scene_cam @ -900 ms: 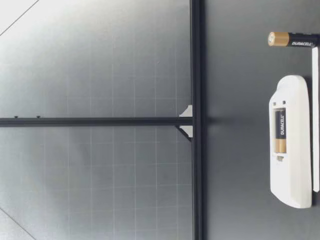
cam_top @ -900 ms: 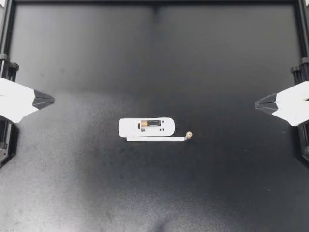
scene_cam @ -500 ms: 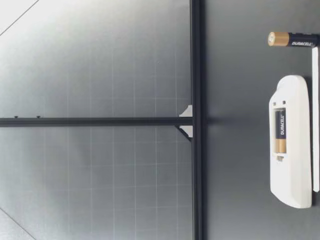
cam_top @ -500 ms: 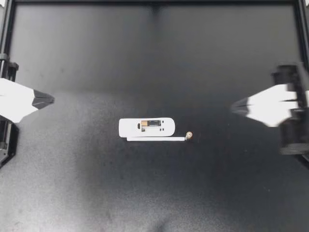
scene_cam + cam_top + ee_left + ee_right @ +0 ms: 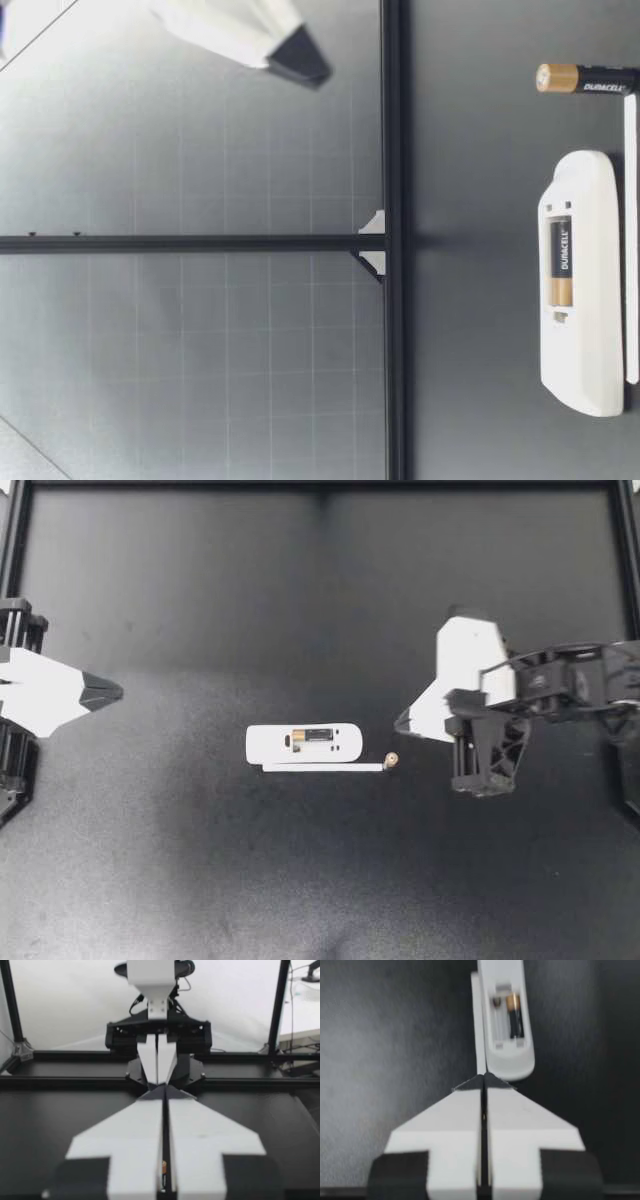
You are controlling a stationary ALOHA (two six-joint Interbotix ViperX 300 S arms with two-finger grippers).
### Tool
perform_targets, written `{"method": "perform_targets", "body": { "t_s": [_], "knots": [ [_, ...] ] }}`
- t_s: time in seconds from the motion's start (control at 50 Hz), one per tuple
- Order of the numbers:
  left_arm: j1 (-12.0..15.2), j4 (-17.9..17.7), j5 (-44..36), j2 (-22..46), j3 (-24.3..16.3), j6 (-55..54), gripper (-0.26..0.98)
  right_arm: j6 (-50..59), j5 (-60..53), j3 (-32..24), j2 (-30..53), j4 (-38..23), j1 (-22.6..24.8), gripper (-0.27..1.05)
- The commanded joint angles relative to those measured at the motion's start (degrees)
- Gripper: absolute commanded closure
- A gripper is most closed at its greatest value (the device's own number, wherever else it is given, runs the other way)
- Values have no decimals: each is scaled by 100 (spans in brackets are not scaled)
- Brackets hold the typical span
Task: Place the battery into the slot of the remote controller.
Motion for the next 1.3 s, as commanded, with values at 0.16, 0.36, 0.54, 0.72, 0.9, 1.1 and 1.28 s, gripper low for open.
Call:
{"method": "perform_targets", "body": {
  "t_s": [0.16, 0.36, 0.54, 0.72, 0.9, 1.1, 1.28],
  "knots": [
    [9, 0, -53, 53, -35, -26, 90, 0, 105, -185, 334, 0, -35, 64],
    [9, 0, -53, 53, -26, -18, 90, 9, 114, -220, 659, 9, -35, 22],
    [9, 0, -53, 53, -18, -26, 90, -9, 114, -299, 1046, 9, -35, 23],
    [9, 0, -53, 44, 26, -26, 90, -9, 167, -396, 1371, 9, -9, 23],
    [9, -9, -53, 44, 26, -26, 90, -18, 176, -431, 1582, 9, 53, 23],
    [9, -9, -53, 53, 26, -26, 90, -18, 193, -431, 1723, 9, 62, 23],
    [9, 0, -53, 53, 26, -26, 90, -18, 193, -475, 1854, 0, 62, 25]
  ]
}}
